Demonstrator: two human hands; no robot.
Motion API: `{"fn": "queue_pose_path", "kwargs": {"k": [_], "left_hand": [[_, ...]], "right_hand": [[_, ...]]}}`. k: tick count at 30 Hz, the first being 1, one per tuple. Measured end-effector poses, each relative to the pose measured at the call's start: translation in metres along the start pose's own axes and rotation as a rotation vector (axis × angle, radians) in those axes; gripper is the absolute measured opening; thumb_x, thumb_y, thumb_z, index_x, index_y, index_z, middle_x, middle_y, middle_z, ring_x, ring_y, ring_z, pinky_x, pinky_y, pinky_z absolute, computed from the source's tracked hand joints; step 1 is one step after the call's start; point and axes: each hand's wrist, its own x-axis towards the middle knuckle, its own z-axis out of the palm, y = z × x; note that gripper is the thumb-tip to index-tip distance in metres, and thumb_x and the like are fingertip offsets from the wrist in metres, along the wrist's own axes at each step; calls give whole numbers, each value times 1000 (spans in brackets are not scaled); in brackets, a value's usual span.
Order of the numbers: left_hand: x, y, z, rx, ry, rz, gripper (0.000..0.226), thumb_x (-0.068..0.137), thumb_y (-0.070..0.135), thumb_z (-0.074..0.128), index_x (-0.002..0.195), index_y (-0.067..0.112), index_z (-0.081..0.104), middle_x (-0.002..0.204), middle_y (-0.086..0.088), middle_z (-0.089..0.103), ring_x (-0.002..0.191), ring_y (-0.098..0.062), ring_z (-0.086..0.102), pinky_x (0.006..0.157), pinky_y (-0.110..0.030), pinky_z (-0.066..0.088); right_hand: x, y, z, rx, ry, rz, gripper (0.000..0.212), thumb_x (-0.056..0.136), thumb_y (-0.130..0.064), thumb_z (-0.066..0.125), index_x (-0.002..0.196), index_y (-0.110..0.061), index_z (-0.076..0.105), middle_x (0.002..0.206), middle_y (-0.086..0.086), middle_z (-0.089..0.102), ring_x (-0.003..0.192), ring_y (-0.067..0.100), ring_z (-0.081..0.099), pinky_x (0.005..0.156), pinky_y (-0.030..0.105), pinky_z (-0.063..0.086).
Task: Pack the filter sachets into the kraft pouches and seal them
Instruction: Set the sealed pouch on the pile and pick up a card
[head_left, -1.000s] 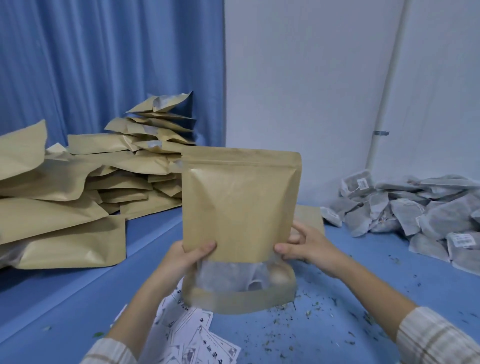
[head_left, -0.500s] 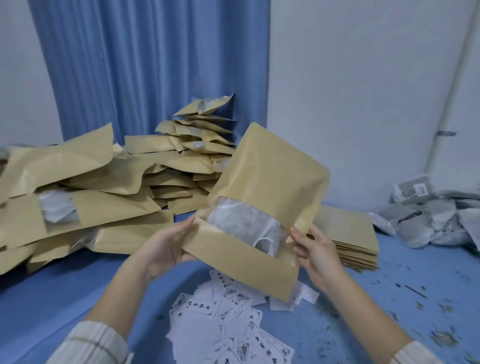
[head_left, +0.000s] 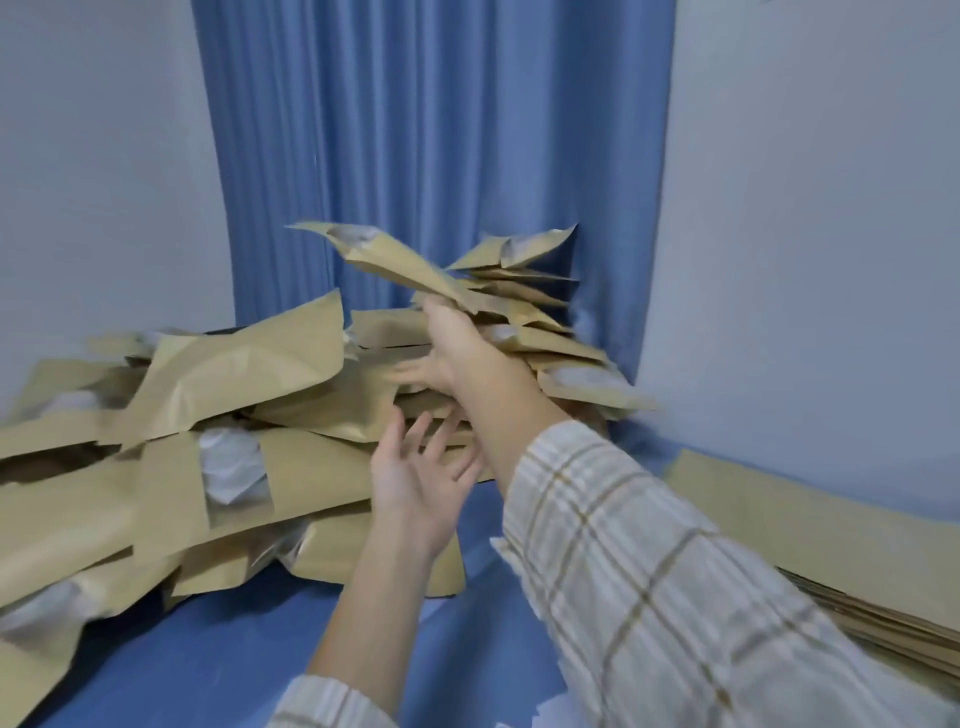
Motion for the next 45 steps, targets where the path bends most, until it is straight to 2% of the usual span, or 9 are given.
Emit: {"fn": "queue_pose_path", "kwargs": {"k": [4,10,16,21,28,32,37,40,45], "left_hand": [[0,-16,0,58,-10,-19,38,100,41,38,122,16,55,129,-9,55,68,-21,68,62,-33,55],[-4,-47,12,32,-4,-88,32,102,30,37,122,13,54,107,-11,67,112,-27,58,104,-40,41],[-16,-96,34,139,-14,-130,23,102,20,37,103,13,59,100,-7,64,94,-21,61,74,-31,54],[-22,-166,41,313,59,-259,22,100,13,39,99,5,59,95,-10,61,79,-24,60,72,-35,53],[-20,-253,43,347,214,-474,33,98,12,47,126,-5,46,127,-25,53,119,-40,51,90,-38,45],[-19,-276,47,343,216,-481,39,94,8,53,127,-10,44,124,-26,53,112,-36,55,93,-40,47],[-27,-295,52,373,162,-481,34,88,11,64,116,-2,50,136,-18,43,108,-29,53,90,-38,49],[-38,-294,60,394,34,-535,31,84,23,69,108,9,56,121,-16,53,113,-33,56,94,-44,50],[-52,-277,83,421,-66,-320,23,98,14,50,120,10,50,115,-15,61,94,-32,65,74,-39,56]], "right_hand": [[-4,46,-31,-107,-4,89,57,94,-48,44,138,-17,30,107,30,58,105,39,62,96,46,46],[-18,63,-71,-82,46,15,35,94,-36,52,111,-6,50,122,21,56,98,32,66,91,37,52],[-65,52,-124,-237,103,-176,17,94,-22,53,102,-9,60,86,8,64,67,18,62,73,29,53],[-105,53,-228,-1220,371,-453,23,92,-31,49,108,-20,63,107,-1,68,100,14,60,88,29,46],[-134,61,-383,-1804,576,-65,72,89,-55,46,142,-10,28,144,9,38,133,25,33,108,38,28],[-159,75,-432,-1879,639,109,89,81,-70,44,146,-15,19,141,8,42,134,23,31,110,40,21],[-184,89,-436,-1957,714,-450,31,96,-36,49,123,-25,60,94,7,70,91,28,63,76,33,47],[-194,106,-426,-1853,825,-975,19,72,-5,77,90,-11,75,66,6,67,59,25,64,51,29,52],[-205,113,-382,-1649,786,-1298,22,79,-3,63,97,-8,74,81,6,71,73,19,68,69,23,52]]}}
